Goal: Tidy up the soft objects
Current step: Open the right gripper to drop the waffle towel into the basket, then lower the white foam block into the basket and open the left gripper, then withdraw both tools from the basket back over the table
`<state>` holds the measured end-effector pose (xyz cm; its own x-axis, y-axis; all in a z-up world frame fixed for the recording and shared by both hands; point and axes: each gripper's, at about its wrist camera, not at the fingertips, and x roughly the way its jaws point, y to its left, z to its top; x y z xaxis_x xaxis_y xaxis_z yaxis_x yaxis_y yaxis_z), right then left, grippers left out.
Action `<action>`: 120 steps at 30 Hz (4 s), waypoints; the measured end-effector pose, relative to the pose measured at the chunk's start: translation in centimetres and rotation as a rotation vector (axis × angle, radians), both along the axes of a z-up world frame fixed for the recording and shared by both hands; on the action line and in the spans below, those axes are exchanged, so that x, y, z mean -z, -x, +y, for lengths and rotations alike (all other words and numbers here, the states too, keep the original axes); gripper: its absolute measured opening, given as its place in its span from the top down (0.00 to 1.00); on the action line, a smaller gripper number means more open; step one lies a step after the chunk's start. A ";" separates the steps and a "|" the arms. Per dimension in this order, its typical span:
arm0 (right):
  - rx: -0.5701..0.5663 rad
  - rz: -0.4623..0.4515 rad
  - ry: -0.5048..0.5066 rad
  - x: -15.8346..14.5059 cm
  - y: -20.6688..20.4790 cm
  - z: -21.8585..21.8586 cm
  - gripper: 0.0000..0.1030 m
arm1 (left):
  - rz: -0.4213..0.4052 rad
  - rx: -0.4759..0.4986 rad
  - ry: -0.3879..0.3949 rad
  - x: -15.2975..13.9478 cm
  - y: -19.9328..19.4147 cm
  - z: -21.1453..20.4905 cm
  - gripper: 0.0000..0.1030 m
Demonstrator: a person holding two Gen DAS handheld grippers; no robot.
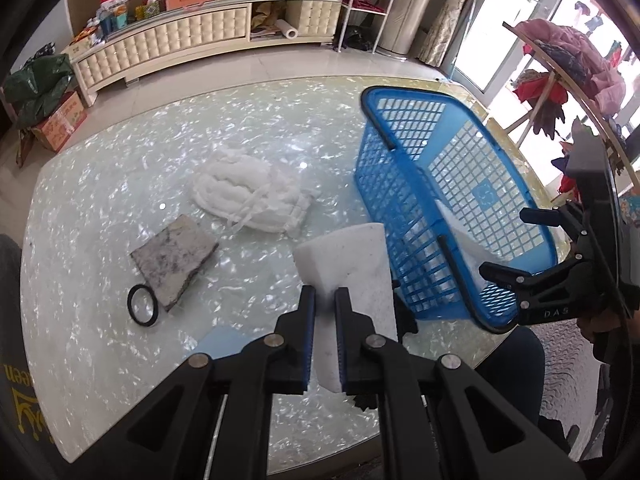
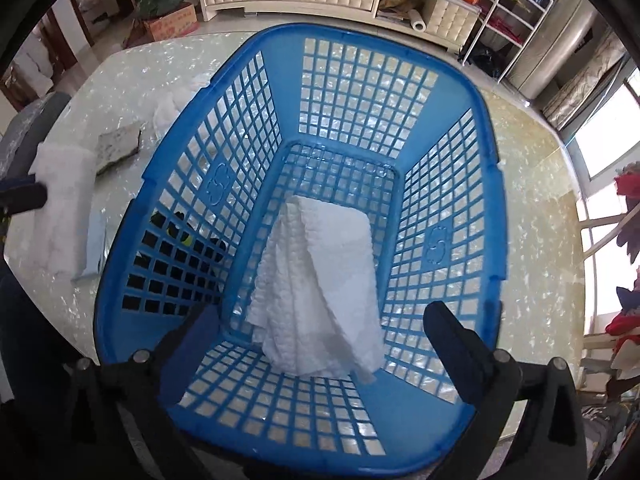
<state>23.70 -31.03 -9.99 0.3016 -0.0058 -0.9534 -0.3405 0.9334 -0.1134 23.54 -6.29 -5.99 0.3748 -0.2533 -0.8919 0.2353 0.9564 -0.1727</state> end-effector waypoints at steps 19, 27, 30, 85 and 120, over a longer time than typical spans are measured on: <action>-0.007 -0.094 -0.016 -3.0 1.7 -2.6 0.00 | -0.102 0.213 -0.026 -3.4 -4.5 -8.2 0.92; 0.018 -0.103 -0.047 -2.5 1.1 -3.3 0.00 | -0.110 0.337 -0.058 -3.2 -7.2 -11.5 0.92; 0.019 -0.104 -0.049 -2.2 0.9 -3.5 0.00 | -0.094 0.369 -0.058 -2.0 -8.4 -12.5 0.92; 0.092 -0.091 -0.122 -0.7 1.0 -5.6 0.00 | -0.136 0.547 -0.228 3.3 -13.3 -17.8 0.25; 0.030 -0.185 -0.137 -6.9 7.5 1.8 0.00 | -0.184 0.474 -0.173 -3.4 2.9 -3.6 0.00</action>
